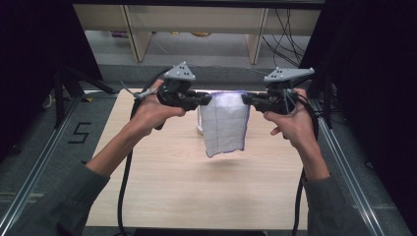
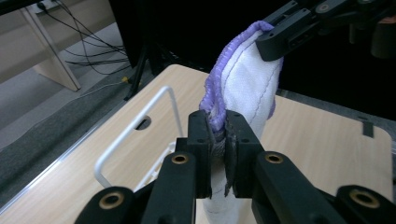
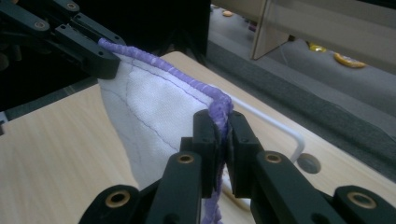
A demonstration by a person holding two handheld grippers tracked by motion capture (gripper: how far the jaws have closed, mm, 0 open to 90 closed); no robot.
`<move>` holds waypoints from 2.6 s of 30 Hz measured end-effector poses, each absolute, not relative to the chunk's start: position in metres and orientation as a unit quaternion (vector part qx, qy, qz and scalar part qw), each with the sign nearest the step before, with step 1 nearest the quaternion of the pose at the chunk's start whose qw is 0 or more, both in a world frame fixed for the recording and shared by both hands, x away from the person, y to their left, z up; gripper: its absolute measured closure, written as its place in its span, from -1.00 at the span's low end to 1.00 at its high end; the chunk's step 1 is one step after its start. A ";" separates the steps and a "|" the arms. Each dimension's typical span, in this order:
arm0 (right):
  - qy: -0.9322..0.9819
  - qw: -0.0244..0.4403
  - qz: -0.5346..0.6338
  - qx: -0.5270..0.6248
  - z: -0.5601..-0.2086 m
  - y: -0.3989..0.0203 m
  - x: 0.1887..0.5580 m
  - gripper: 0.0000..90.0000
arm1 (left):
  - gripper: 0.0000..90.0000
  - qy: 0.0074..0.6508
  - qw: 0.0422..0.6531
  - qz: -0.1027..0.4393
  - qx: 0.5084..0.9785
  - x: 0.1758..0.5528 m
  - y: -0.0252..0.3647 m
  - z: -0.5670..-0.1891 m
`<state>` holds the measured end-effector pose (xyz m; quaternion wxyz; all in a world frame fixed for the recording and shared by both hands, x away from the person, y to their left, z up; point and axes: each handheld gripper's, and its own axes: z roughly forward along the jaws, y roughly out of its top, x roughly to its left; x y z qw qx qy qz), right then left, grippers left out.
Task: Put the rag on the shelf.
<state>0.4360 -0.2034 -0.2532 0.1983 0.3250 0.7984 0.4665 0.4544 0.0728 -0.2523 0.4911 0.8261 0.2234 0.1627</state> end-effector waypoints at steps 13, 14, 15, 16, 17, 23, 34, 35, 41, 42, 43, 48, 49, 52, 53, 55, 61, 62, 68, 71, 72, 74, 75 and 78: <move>0.781 0.208 0.471 0.353 -0.235 -0.203 0.484 0.87 | 0.81 0.250 0.495 0.179 0.812 0.500 0.068 -0.234; 0.779 0.208 0.476 0.351 -0.234 -0.203 0.488 0.87 | 0.81 0.252 0.497 0.181 0.810 0.503 0.068 -0.233; 0.776 0.210 0.475 0.356 -0.233 -0.203 0.491 0.87 | 0.81 0.254 0.498 0.184 0.808 0.506 0.068 -0.232; 0.774 0.211 0.477 0.359 -0.233 -0.202 0.494 0.87 | 0.81 0.257 0.497 0.187 0.807 0.510 0.068 -0.232; 0.775 0.210 0.476 0.360 -0.233 -0.202 0.499 0.87 | 0.81 0.260 0.492 0.191 0.809 0.513 0.069 -0.231; 0.770 0.216 0.475 0.368 -0.230 -0.194 0.520 0.87 | 0.81 0.281 0.497 0.202 0.796 0.532 0.068 -0.227; 0.760 0.229 0.466 0.391 -0.227 -0.186 0.553 0.86 | 0.81 0.315 0.501 0.222 0.775 0.563 0.066 -0.227; 0.758 0.229 0.468 0.392 -0.227 -0.184 0.556 0.86 | 0.81 0.323 0.508 0.223 0.767 0.566 0.065 -0.229; 0.749 0.242 0.461 0.410 -0.241 -0.177 0.580 0.86 | 0.80 0.338 0.513 0.230 0.755 0.589 0.062 -0.248; 0.746 0.244 0.463 0.411 -0.244 -0.176 0.583 0.86 | 0.80 0.342 0.516 0.228 0.752 0.593 0.062 -0.252; 0.743 0.242 0.465 0.416 -0.248 -0.174 0.586 0.86 | 0.80 0.345 0.520 0.225 0.748 0.597 0.063 -0.257; 0.737 0.253 0.454 0.432 -0.264 -0.171 0.602 0.85 | 0.79 0.349 0.518 0.228 0.747 0.612 0.061 -0.273; 0.737 0.251 0.455 0.432 -0.267 -0.171 0.604 0.84 | 0.79 0.351 0.518 0.229 0.746 0.613 0.061 -0.275; 0.743 0.263 0.445 0.425 -0.276 -0.169 0.610 0.84 | 0.79 0.352 0.511 0.235 0.748 0.617 0.061 -0.283; 0.738 0.254 0.446 0.439 -0.277 -0.167 0.610 0.84 | 0.79 0.352 0.513 0.235 0.747 0.619 0.062 -0.285; 0.736 0.253 0.447 0.441 -0.280 -0.166 0.613 0.83 | 0.79 0.361 0.512 0.232 0.744 0.622 0.063 -0.289; 0.734 0.254 0.436 0.454 -0.289 -0.166 0.621 0.82 | 0.78 0.373 0.501 0.227 0.747 0.631 0.063 -0.304; 0.736 0.259 0.435 0.450 -0.291 -0.168 0.623 0.81 | 0.78 0.375 0.505 0.227 0.744 0.632 0.061 -0.306; 0.731 0.245 0.435 0.465 -0.309 -0.169 0.629 0.80 | 0.77 0.380 0.493 0.223 0.750 0.635 0.059 -0.319; 0.734 0.237 0.431 0.469 -0.317 -0.172 0.631 0.78 | 0.76 0.382 0.484 0.217 0.756 0.637 0.059 -0.327; 0.733 0.235 0.431 0.471 -0.320 -0.172 0.631 0.77 | 0.76 0.384 0.484 0.214 0.756 0.637 0.058 -0.330; 0.734 0.223 0.427 0.478 -0.324 -0.173 0.633 0.71 | 0.76 0.391 0.482 0.210 0.756 0.638 0.057 -0.335; 0.739 0.229 0.421 0.473 -0.326 -0.175 0.634 0.68 | 0.75 0.392 0.474 0.207 0.761 0.639 0.058 -0.337; 0.734 0.219 0.414 0.492 -0.332 -0.176 0.634 0.42 | 0.68 0.398 0.464 0.193 0.767 0.639 0.057 -0.341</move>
